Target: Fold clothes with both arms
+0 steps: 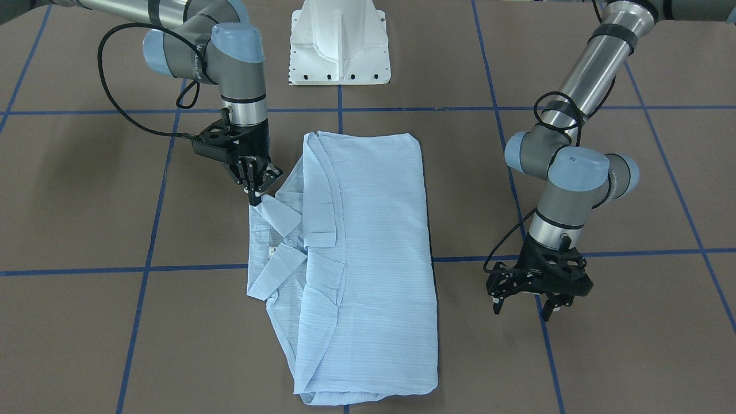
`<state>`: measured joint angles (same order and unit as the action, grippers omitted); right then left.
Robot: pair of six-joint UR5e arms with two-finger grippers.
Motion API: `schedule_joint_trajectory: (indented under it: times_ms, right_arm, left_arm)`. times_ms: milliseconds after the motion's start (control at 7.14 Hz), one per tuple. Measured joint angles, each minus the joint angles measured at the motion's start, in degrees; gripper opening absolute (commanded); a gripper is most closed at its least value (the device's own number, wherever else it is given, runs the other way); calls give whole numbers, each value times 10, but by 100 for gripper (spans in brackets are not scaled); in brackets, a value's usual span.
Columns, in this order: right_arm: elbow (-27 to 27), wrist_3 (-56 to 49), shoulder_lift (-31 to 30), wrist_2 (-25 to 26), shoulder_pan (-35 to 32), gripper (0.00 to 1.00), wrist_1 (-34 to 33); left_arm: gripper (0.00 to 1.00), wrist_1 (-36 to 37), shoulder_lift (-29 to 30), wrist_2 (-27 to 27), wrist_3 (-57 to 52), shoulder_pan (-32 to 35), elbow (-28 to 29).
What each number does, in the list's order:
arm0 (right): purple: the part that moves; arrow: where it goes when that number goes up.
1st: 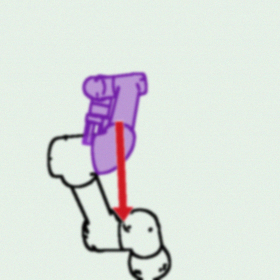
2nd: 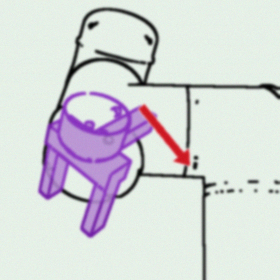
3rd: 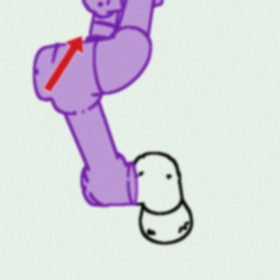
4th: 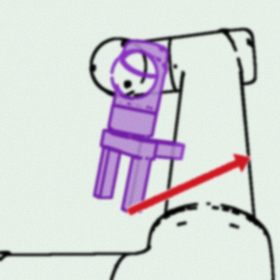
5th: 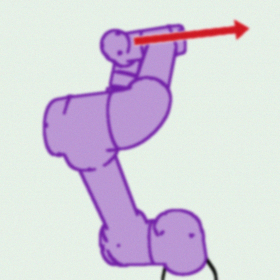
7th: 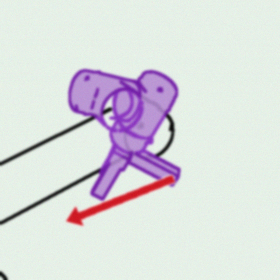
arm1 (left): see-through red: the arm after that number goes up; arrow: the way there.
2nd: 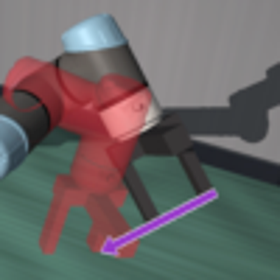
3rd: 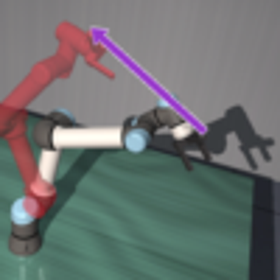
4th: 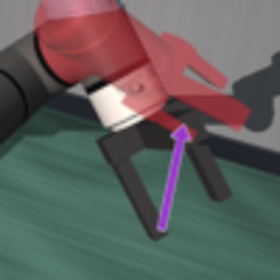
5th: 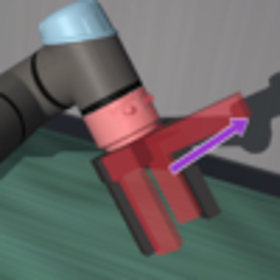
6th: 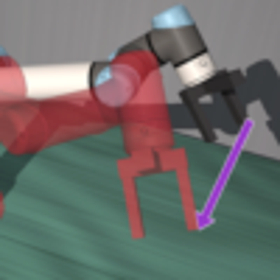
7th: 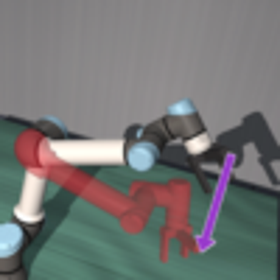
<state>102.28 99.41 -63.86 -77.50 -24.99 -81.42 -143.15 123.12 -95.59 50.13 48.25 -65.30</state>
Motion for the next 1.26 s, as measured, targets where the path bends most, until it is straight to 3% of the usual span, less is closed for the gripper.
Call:
schedule_joint_trajectory:
  times_ms: [280,560,980,1260]
  right_arm:
    - [1,-48,22,-10,-6,100,-20]
    - [-16,-75,98,-24,-3,100,-101]
    - [-125,-139,201,-30,32,100,-146]
    - [-159,-224,230,-61,48,100,-182]
  left_arm:
    - [100,1,-2,-18,-3,0,-8]
    - [100,1,-19,-54,-9,3,-34]
    - [100,1,-64,-131,-60,30,-85]
    - [100,1,-81,-142,-71,36,-100]
